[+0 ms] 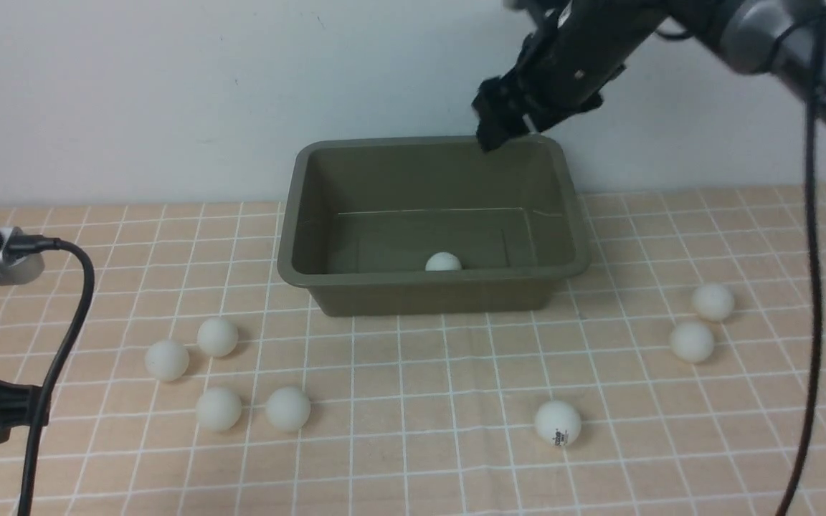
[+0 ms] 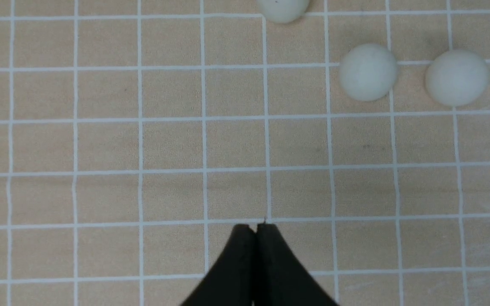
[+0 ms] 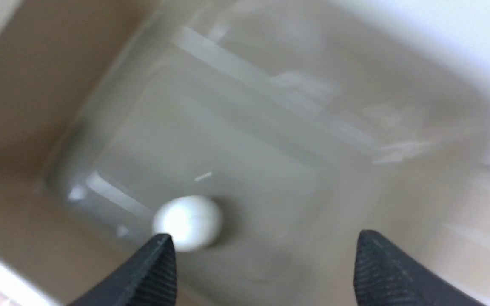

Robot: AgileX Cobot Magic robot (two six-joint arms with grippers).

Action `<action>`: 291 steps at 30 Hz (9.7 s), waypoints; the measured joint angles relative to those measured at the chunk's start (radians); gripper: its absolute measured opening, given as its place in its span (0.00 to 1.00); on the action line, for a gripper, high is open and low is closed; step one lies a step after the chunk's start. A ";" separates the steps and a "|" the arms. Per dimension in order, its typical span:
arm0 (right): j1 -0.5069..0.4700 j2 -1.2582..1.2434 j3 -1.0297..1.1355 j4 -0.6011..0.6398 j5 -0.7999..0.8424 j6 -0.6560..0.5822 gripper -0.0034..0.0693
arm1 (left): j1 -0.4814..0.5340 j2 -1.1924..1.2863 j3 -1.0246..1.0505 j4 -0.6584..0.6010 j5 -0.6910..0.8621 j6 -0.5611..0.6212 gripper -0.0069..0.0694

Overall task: Put the table tennis balls into the box on the light coffee tablecloth.
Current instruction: 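Reach for and grasp a ping pong ball on the table, then release the ping pong ball into the bin and lift the gripper away, then reach for and grasp a ping pong ball on the table, then release the ping pong ball into the bin and lift the gripper away, then reach for and grasp a ping pong ball on the table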

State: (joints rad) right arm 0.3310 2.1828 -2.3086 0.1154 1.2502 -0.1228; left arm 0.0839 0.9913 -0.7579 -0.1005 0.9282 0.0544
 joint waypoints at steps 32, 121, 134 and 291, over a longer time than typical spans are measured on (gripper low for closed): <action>-0.287 -0.090 0.655 -0.043 -0.142 0.094 0.75 | 0.000 0.000 0.000 0.000 0.004 0.018 0.00; -0.211 -0.231 0.347 0.001 0.001 0.064 0.70 | 0.000 0.000 0.000 -0.003 0.020 0.019 0.00; -0.194 -0.249 0.841 -0.010 -0.094 0.035 0.70 | 0.000 0.000 0.000 -0.028 0.029 0.019 0.00; 0.265 -0.213 0.946 -0.115 -0.158 0.112 0.53 | 0.000 0.000 0.000 -0.029 0.060 0.019 0.00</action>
State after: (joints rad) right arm 0.5963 1.9700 -1.3624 0.0000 1.0922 -0.0106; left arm 0.0839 0.9913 -0.7579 -0.1297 0.9882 0.0737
